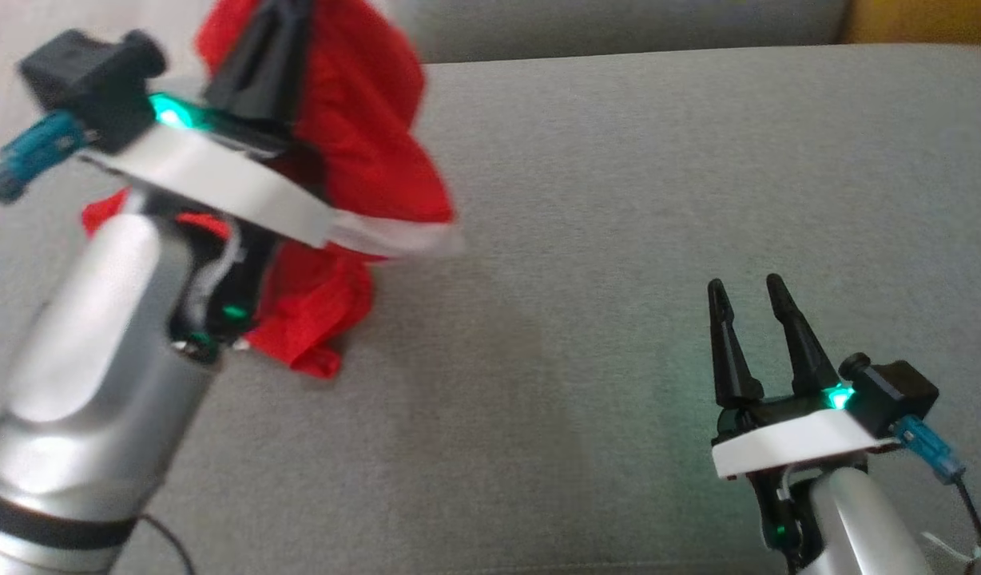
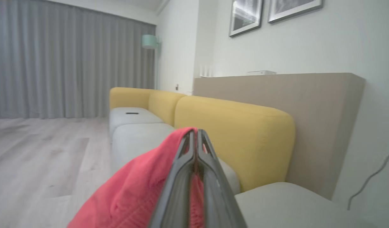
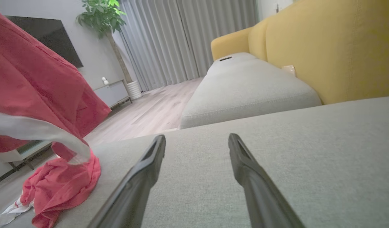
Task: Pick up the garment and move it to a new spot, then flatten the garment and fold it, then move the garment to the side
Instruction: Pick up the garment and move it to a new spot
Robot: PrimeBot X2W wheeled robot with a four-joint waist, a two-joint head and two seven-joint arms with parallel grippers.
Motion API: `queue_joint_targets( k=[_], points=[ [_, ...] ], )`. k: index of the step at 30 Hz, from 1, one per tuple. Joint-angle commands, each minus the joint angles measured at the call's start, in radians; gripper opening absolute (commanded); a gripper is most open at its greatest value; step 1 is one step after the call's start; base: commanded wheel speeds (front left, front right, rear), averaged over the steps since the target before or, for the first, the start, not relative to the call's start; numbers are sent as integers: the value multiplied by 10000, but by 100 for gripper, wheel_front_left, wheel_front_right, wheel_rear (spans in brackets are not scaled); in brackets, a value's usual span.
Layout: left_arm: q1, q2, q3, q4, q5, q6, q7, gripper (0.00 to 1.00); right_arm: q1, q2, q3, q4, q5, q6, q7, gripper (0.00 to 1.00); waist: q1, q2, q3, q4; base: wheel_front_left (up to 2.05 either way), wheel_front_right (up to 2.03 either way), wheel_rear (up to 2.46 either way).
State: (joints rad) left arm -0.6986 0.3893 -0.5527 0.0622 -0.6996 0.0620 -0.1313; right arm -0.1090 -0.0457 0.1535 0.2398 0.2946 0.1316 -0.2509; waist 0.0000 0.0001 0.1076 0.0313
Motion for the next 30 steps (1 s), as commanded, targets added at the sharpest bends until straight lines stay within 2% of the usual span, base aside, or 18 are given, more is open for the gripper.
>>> queue_joint_targets(
  k=[1, 7, 14, 18, 20, 27, 28, 29, 30],
  points=[
    [-791, 2, 252, -533, -46, 80, 120, 0, -372, -45, 212, -381, 106, -9, -109, 100, 0, -1, -21, -410, 0, 0, 0],
    [-1439, -1119, -316, -739, -63, 248, 346, 0, -728, -45, 17, -777, 348, -9, -109, 100, 0, -1, 240, -1556, 0, 0, 0],
    [-2026, -2204, -602, -375, 5, 384, -65, 0, -1054, -45, -509, -1399, 554, -9, -109, 100, 0, -1, 793, -2731, 0, 0, 0],
    [-1902, -2282, -561, 60, -2, 416, -335, 0, -1074, -45, -651, -1564, 603, -9, -109, 100, 0, -1, 1011, -2947, 0, 0, 0],
    [-1616, -2111, -558, 582, 19, 396, -460, 0, -1069, -45, -670, -1635, 593, -9, -109, 100, 0, -1, 1147, -2997, 0, 0, 0],
    [-333, -1534, -774, 3298, 260, -12, -1031, 0, -1084, -45, -602, -1595, 437, -9, -109, 100, 0, -1, 1472, -2817, 0, 0, 0],
    [-211, -1474, -752, 3790, 358, 64, -1096, 77, -1101, -45, -560, -1570, 406, -9, -109, 100, 0, -1, 1491, -2782, 0, 0, 0],
    [-124, -1432, -750, 4239, 471, 117, -1149, 100, -1115, -45, -524, -1547, 359, -9, -109, 100, 0, -1, 1508, -2735, 0, 0, 0],
    [-68, -1388, -747, 4627, 614, 162, -1199, 100, -1130, -45, -493, -1530, 318, -9, -109, 100, 0, -1, 1513, -2693, 0, 0, 0]
  ],
)
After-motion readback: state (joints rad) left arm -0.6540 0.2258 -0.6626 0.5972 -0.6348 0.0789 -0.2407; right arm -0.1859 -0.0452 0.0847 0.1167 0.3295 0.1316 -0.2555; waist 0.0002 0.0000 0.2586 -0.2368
